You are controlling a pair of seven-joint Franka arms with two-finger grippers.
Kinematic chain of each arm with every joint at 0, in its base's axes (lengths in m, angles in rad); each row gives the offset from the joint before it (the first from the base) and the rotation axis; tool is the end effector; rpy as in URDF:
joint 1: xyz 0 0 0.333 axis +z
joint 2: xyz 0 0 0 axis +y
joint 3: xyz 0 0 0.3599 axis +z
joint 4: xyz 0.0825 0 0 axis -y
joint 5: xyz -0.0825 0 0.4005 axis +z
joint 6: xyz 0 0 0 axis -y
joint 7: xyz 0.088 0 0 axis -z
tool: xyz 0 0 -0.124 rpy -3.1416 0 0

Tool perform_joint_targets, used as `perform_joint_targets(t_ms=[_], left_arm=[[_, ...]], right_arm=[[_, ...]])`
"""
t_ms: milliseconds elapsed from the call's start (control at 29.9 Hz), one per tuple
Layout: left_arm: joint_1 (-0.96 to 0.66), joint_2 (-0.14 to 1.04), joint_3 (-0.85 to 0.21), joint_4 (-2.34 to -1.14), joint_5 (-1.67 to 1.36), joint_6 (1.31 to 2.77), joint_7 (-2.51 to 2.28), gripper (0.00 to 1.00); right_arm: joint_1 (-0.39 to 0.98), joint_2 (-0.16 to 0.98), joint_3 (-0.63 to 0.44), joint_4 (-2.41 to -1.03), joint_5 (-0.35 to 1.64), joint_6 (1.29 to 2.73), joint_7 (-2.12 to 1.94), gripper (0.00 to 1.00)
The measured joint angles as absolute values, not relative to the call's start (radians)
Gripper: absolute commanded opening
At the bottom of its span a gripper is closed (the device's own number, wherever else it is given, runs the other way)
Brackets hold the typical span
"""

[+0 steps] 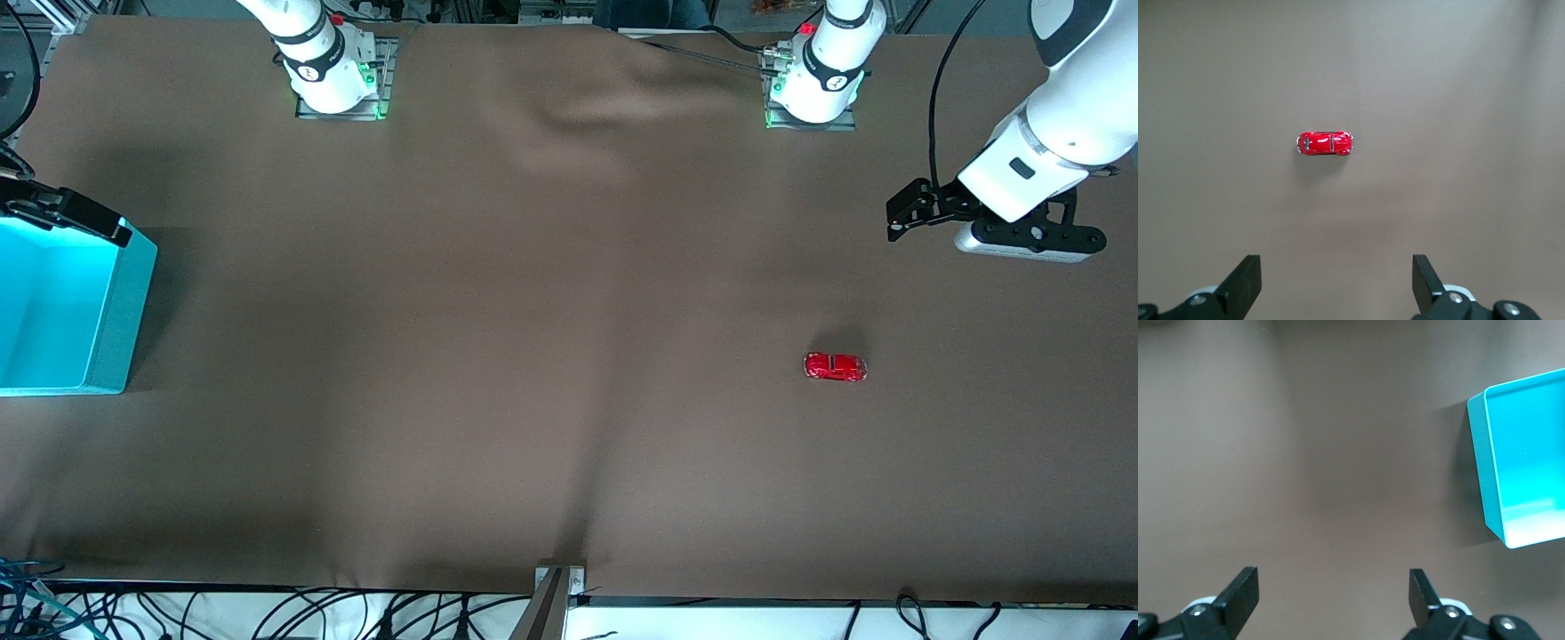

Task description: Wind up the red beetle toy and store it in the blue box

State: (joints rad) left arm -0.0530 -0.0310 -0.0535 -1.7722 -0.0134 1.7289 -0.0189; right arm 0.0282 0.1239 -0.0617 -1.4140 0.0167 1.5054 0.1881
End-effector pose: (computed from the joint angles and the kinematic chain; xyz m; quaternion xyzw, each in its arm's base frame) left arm 0.5631 -0.0621 0.5836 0.9991 -0.0427 -0.0065 0.0054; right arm 0.6076 -0.0155 0.6489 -0.9938 0.1100 0.0164 0.0033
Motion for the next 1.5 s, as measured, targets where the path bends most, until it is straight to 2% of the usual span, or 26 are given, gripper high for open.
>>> perform_joint_targets(t_ms=[367, 1503], left_arm=[[-0.038, 0.016, -0.054, -1.773, -0.014, 1.743, 0.178, 1.00], [0.049, 0.234, -0.054, -1.790, -0.014, 1.996, 1.066, 1.00]], right_arm=[[0.028, 0.124, -0.062, -1.414, 0.017, 1.507, 0.188, 1.00], [0.028, 0.128, -0.062, -1.418, 0.017, 1.507, 0.189, 1.00]])
